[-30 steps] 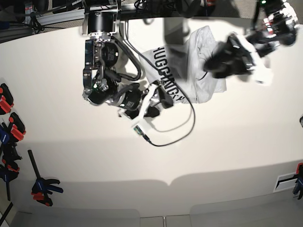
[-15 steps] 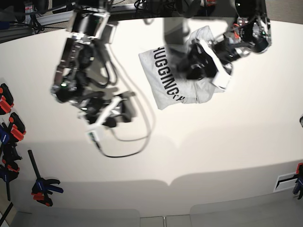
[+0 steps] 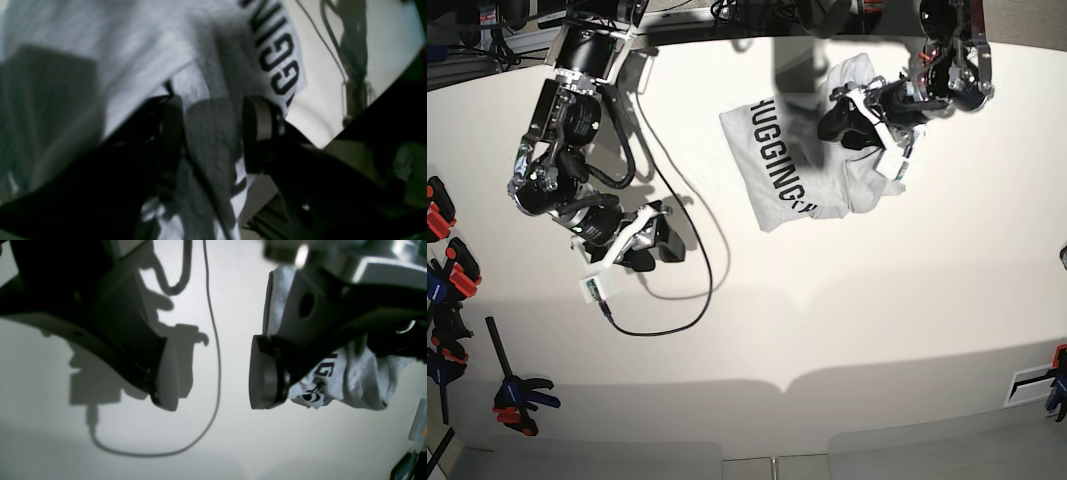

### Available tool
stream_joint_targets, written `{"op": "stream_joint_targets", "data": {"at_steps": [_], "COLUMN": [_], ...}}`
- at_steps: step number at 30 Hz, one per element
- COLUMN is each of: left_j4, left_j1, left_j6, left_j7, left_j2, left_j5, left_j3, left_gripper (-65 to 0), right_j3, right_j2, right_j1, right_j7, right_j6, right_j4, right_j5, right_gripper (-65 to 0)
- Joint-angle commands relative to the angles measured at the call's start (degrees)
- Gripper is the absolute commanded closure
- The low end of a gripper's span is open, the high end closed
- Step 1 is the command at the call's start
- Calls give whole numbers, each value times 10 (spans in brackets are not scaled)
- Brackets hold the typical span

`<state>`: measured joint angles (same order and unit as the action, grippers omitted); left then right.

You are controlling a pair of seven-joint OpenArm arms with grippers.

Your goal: Fold the T-shirt properly

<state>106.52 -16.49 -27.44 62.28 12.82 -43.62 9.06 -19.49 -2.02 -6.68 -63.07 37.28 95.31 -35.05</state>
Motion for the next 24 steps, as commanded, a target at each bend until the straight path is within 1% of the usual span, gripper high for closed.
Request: {"op": "stream_joint_targets", "data": {"at_steps": [1, 6, 8, 10, 12, 14, 20, 24], "left_j4": [6, 5, 2, -10, -28, -42, -46, -46], "left_j1": [11, 49, 59, 60, 60, 61, 64, 64], "left_j6": [-4, -4, -4, 0, 22, 28, 28, 33], "left_j7": [-19, -8, -14, -36, -47, -50, -59, -82], "left_j2": [5, 22, 36, 54, 75, 97, 156, 198], "left_j5": [-8, 23, 68, 122, 148, 151, 136, 132], "left_j3": [2, 3, 3, 3, 3, 3, 3, 3], "left_gripper": [-267, -267, -267, -267, -267, -267, -267, -267], "right_j3": [0, 0, 0, 0, 0, 0, 0, 0], "right_j2": [-4, -4, -4, -4, -4, -4, -3, -3], "right_j1": [-12, -12, -12, -12, -12, -12, -12, -12], "right_j7": [11, 9, 9, 8, 8, 8, 8, 8], "right_j6": [2, 2, 2, 2, 2, 2, 2, 2], "right_j4": [11, 11, 11, 11, 11, 11, 11, 11], "right_j5": [-14, -14, -14, -16, -16, -16, -16, -16], "right_gripper": [-322, -322, -322, -323, -323, -322, -322, -323]}}
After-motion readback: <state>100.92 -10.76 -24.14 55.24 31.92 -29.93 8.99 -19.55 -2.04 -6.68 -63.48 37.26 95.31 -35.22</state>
